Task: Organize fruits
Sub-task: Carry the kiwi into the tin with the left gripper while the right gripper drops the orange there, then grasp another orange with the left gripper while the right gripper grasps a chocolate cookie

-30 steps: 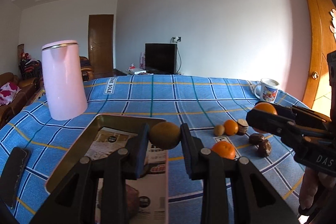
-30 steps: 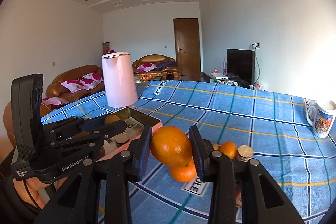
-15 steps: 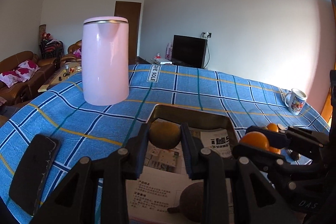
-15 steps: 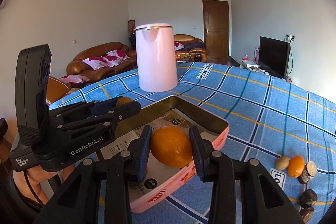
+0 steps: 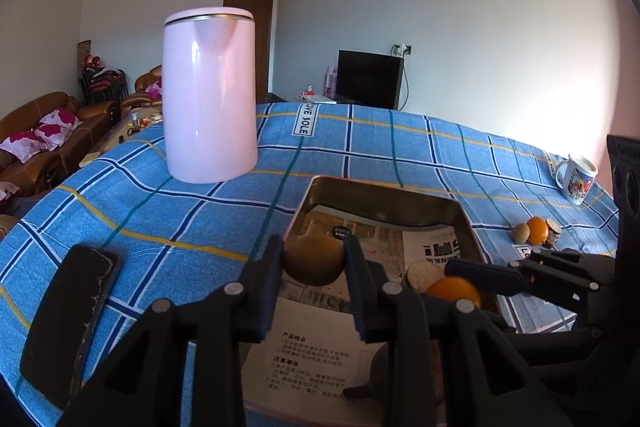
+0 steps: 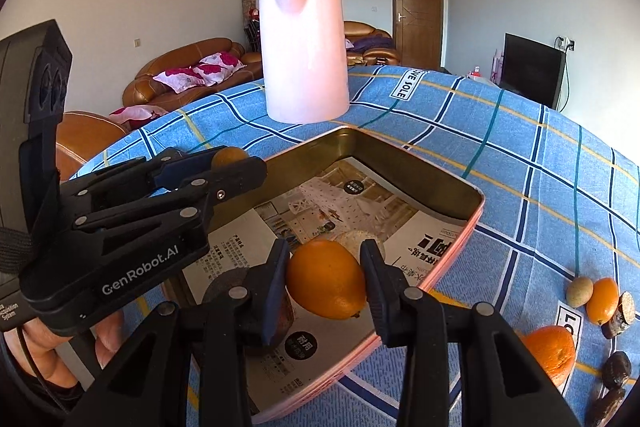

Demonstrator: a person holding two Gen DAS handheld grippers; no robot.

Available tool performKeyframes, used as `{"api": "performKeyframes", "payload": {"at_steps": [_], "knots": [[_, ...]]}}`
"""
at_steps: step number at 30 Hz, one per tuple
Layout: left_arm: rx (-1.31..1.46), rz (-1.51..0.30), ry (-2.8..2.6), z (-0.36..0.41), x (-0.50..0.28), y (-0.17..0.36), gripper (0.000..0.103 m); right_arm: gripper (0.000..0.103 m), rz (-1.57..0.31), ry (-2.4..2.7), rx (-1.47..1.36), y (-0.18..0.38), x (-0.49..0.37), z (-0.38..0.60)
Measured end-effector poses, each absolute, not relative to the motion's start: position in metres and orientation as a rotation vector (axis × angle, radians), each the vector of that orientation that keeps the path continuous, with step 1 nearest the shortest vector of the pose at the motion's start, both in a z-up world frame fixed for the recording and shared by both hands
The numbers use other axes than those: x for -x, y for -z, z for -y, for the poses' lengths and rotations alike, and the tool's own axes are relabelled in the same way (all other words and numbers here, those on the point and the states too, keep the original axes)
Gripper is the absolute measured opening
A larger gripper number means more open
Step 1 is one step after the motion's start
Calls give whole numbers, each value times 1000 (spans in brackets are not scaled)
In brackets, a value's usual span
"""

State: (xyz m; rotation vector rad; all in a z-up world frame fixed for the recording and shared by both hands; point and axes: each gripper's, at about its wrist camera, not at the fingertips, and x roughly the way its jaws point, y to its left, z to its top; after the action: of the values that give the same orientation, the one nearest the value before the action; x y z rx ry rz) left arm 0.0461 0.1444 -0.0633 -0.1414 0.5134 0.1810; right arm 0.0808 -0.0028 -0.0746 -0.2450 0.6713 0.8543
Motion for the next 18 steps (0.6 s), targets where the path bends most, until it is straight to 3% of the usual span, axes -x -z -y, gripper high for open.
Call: {"api": "performKeyframes", "payload": {"at_steps": [1, 3, 10, 18], "knots": [[139, -512, -183, -144, -45, 63, 34, 41, -669, -855, 239, 74, -81, 4], [146, -505, -175, -143, -43, 60, 38, 64, -659, -848, 226, 73, -81, 8], [113, -462, -154, -118, -36, 46, 64, 65, -598, -809, 169, 56, -71, 53], [46, -474, 7, -52, -46, 38, 68, 68, -551, -529, 145, 45, -70, 168]]}}
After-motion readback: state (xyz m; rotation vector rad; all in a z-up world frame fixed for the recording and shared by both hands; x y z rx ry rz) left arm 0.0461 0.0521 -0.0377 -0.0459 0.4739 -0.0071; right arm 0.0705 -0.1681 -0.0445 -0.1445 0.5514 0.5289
